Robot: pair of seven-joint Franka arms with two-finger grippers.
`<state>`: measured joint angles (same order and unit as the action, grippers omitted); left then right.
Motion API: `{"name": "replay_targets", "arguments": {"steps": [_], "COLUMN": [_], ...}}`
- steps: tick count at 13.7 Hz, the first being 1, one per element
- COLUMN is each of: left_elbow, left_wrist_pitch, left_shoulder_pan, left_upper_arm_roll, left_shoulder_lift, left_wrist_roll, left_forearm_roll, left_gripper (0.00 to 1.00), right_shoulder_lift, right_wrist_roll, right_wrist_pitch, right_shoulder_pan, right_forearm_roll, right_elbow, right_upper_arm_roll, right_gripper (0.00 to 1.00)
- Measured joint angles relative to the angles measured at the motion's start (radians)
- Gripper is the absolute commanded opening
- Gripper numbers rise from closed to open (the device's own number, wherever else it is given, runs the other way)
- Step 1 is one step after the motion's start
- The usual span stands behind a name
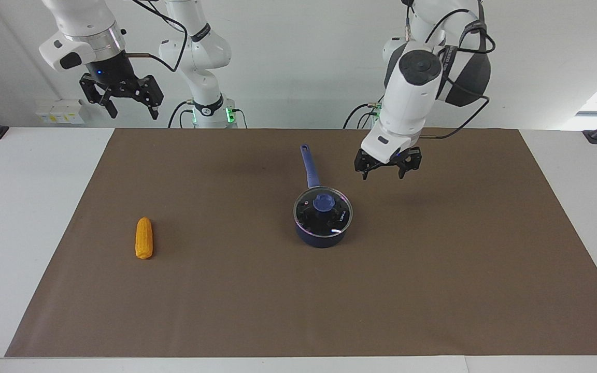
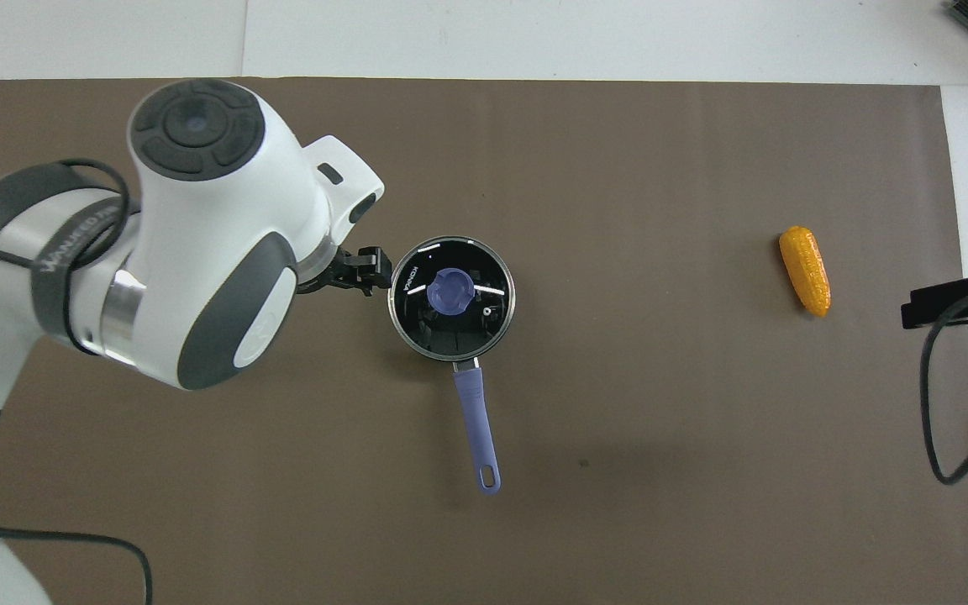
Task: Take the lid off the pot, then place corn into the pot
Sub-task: 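Reach the left gripper over the pot to the blue lid knob, then grasp the lid knob with the left gripper while the right gripper reaches the corn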
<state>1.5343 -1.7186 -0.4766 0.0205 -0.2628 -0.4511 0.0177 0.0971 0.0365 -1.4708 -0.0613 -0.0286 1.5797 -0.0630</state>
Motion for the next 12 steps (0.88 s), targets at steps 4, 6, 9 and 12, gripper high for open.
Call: {"name": "replay_targets", "arguments": {"steps": [4,6,9,12], "left_elbow": [-0.025,-0.063,-0.096,-0.127], "left_wrist_pitch": [-0.094,-0.114,-0.114,-0.114], "left_shoulder_pan": [-0.071,-0.088,-0.126,-0.151], "left_upper_arm_roll": [0.001,0.001,0.002,0.001], "left_shoulder_lift": [-0.110,-0.139,-0.165,-0.224], "left_wrist_roll": [-0.114,-0.139,-0.151,-0.163], "left_forearm_roll": [0.000,0.000,0.000,0.001], "left_gripper": [1.00,1.00,1.00,1.00], "right_shoulder_lift": [0.000,0.000,0.000,0.000], "right_wrist_roll": [0.000,0.000,0.000,-0.024], "right_wrist_pitch": [0.000,0.000,0.000,-0.011], "right_shoulder_pan": [0.000,0.000,0.000,0.000], "right_forearm_roll": [0.000,0.000,0.000,0.000], "right_elbow": [0.000,0.000,0.000,0.001], "right_upper_arm_roll": [0.000,0.000,0.000,0.000], "right_gripper": [1.00,1.00,1.00,1.00]}}
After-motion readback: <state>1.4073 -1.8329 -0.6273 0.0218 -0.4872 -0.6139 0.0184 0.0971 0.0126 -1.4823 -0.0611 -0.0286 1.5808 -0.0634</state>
